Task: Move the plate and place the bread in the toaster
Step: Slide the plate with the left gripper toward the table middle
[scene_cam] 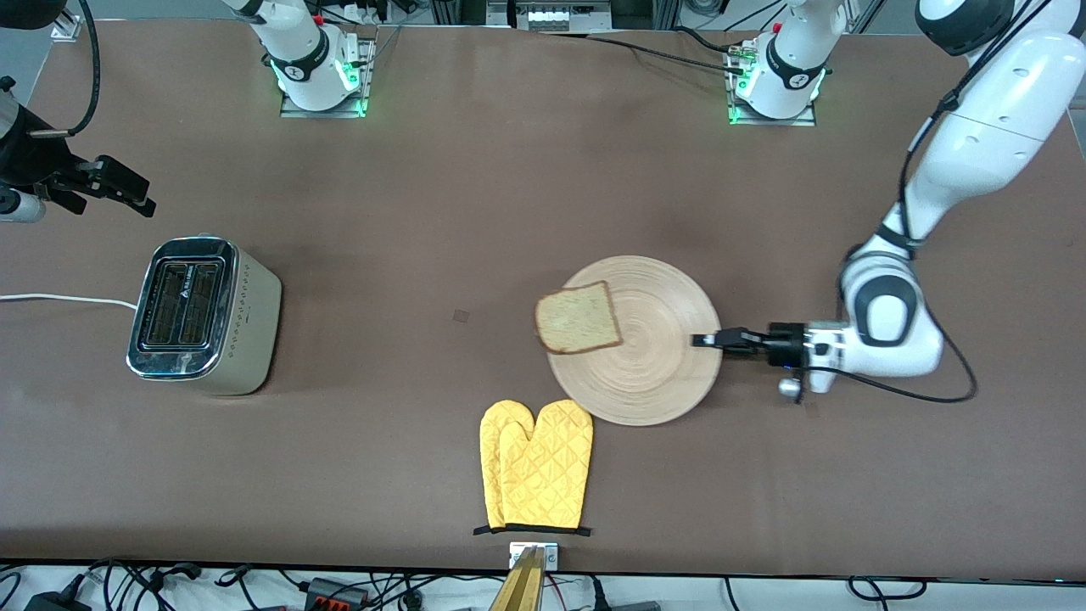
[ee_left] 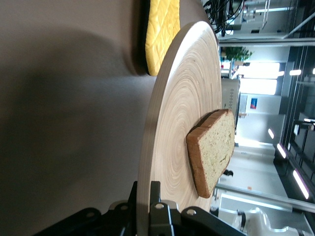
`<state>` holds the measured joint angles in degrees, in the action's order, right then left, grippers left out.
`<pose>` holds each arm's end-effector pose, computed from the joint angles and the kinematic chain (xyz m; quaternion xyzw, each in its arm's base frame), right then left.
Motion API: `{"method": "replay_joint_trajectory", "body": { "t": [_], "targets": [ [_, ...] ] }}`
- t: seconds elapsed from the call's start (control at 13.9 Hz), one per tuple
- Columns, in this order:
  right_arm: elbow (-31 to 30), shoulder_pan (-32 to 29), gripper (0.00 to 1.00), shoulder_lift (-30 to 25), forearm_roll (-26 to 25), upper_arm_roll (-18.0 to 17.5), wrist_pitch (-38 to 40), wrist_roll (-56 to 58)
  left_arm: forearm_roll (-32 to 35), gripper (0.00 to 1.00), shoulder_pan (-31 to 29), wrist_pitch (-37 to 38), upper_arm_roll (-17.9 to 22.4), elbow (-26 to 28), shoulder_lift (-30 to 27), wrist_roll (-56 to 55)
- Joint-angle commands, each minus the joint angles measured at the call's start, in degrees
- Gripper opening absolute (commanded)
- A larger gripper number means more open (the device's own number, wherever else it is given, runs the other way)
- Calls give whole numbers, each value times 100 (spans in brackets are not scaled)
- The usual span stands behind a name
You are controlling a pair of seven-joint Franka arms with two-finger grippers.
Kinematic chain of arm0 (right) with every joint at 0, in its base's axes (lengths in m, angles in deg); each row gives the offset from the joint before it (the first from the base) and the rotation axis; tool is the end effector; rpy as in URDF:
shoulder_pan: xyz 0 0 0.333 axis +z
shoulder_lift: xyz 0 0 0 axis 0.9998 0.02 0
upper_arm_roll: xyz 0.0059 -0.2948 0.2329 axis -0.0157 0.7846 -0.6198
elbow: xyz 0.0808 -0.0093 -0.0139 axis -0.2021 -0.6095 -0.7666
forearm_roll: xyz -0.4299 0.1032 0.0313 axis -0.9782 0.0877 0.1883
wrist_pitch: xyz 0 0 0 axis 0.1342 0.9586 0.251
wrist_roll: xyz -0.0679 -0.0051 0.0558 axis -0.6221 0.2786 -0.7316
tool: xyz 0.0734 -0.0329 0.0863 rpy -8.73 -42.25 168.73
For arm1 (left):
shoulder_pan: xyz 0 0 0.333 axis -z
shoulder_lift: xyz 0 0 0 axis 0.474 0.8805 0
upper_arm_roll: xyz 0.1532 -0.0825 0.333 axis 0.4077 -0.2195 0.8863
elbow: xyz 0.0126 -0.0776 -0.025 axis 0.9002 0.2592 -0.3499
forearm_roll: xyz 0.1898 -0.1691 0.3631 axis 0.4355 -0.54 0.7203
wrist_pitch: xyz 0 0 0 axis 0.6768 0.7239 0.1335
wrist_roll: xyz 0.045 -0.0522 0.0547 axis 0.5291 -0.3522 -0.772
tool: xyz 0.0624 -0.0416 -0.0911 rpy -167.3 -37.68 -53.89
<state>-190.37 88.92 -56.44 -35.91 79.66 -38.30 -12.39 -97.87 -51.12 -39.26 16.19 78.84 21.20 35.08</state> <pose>0.5837 -0.0197 0.6230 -0.9997 0.0201 -0.0099 0.0065 0.7015 -0.1325 0.1558 0.8211 0.0028 -0.0459 0.5690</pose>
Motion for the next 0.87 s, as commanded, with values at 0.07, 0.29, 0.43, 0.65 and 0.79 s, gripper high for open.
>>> {"method": "replay_joint_trajectory", "body": {
  "t": [0.07, 0.29, 0.43, 0.65, 0.79],
  "targets": [
    [81, 11, 100, 70, -50, -36, 70, 54, -514, 1, -284, -1551, -1007, 954, -255, 123],
    [63, -15, 100, 192, -42, -36, 97, 62, -637, 1, -170, -2065, -1228, 1130, -203, 280],
    [63, 11, 100, 210, -50, -36, 88, 63, -733, 1, 6, -2083, -1228, 1105, -45, 553],
    [63, 46, 100, 289, -50, -54, 97, 54, -1461, 1, 384, -2083, -1167, 1043, 43, 1219],
    [63, 81, 100, 325, -50, -54, 97, 45, -1779, 1, 490, -2083, -1140, 894, 297, 1686]
  ]
}}
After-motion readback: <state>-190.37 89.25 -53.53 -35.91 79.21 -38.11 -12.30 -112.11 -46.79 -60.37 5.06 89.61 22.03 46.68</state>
